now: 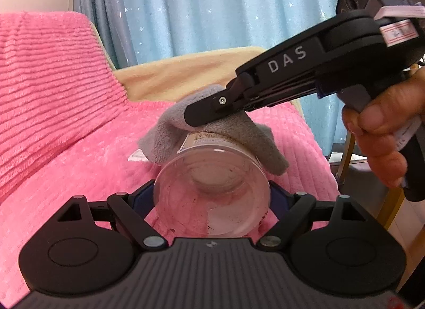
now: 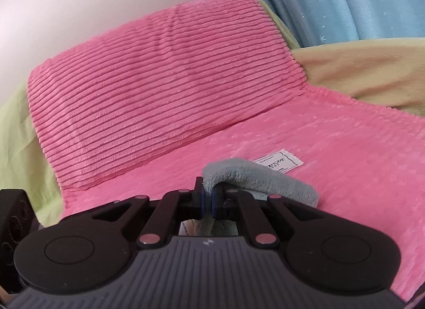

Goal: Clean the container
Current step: 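Turn the jar upright with the left tool while the right tool wipes its rim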

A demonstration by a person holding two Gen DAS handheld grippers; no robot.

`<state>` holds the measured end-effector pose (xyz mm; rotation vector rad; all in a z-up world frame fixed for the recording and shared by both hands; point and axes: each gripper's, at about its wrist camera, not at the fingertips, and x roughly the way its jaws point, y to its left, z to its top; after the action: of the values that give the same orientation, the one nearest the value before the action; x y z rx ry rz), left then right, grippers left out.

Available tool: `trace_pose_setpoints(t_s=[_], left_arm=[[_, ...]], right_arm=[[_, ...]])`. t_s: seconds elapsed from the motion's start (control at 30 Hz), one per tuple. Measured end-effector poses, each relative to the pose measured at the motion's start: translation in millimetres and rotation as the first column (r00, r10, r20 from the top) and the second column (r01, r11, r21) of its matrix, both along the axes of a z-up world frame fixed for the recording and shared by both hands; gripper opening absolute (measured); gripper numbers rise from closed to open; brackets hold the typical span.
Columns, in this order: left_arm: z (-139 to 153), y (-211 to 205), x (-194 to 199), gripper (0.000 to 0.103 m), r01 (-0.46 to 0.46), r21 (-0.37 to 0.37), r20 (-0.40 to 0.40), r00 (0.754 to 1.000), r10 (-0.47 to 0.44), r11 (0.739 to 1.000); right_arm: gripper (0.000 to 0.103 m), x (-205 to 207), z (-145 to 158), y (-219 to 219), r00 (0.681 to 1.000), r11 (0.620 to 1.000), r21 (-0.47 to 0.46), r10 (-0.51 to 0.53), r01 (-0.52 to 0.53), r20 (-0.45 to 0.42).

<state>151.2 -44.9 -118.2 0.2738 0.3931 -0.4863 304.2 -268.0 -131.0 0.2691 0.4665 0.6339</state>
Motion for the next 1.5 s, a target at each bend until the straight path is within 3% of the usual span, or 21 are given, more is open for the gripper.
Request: trace_pose_setpoints(t_s=[0.2,0.4,0.53,0.7,0.73,0.87,1.03,1.2,1.3,1.4,1.5], left_arm=[[17.2,7.6,-14.4,0.085,-0.01,-0.033,0.046,0.999,0.012,0.999],[24.5,17.4,-17.1,0.085,-0.053,-0.033,0.041,0.998,0.054,0.998],[19.2,14.6,-13.1,0.085,-0.06,0.009,0.025,0.998,0.06,0.998],[15.7,11.8,-7.2,0.085,-0.06,0.022,0.024,0.998,0.06,0.998],[14.9,10.6,-6.8,0.085,-0.06,0.027,0.027,0.998,0.06,0.998],[12.3,5.9,-6.7,0.085,-0.06,0.048,0.039,0.998,0.058,0.997],[12.0,9.5,-3.6,0.085,-0.063,0.03,0.028,0.998,0.062,0.998],[12.0,11.0,0.3,0.085,-0.057,0.022,0.025,0.998,0.057,0.998],[11.8,12.0,0.6,0.085,-0.054,0.023,0.025,0.998,0.053,0.998],[11.8,12.8,1.2,0.085,-0.054,0.023,0.025,0.998,0.053,0.998],[12.1,11.2,1.3,0.085,-0.054,0.032,0.029,0.998,0.053,0.998]], right_arm=[[0.004,1.2,0.9,-3.1,0.999,0.999,0.049,0.008,-0.006,-0.05],[0.004,3.3,-3.7,5.8,0.997,1.0,0.024,0.01,-0.009,-0.07],[0.004,-4.4,9.1,2.1,0.999,0.999,0.008,-0.033,0.033,-0.004],[0.004,-32.4,49.0,-16.6,0.971,0.991,0.028,-0.137,0.135,0.195],[0.004,-34.2,52.9,-17.1,0.975,0.993,0.035,-0.113,0.108,0.192],[0.004,-33.4,45.9,0.0,0.993,0.999,-0.014,0.042,-0.041,0.108],[0.004,-25.7,28.0,15.6,0.99,0.984,-0.101,0.143,-0.144,-0.011],[0.004,-13.6,17.2,23.3,0.973,0.978,-0.066,0.19,-0.2,-0.129],[0.004,-11.1,10.9,22.0,0.954,0.971,0.026,0.24,-0.239,-0.179],[0.004,-4.1,7.0,27.6,0.946,0.966,0.092,0.254,-0.24,-0.202],[0.002,3.5,5.9,36.1,0.954,0.971,0.088,0.236,-0.223,-0.183]])
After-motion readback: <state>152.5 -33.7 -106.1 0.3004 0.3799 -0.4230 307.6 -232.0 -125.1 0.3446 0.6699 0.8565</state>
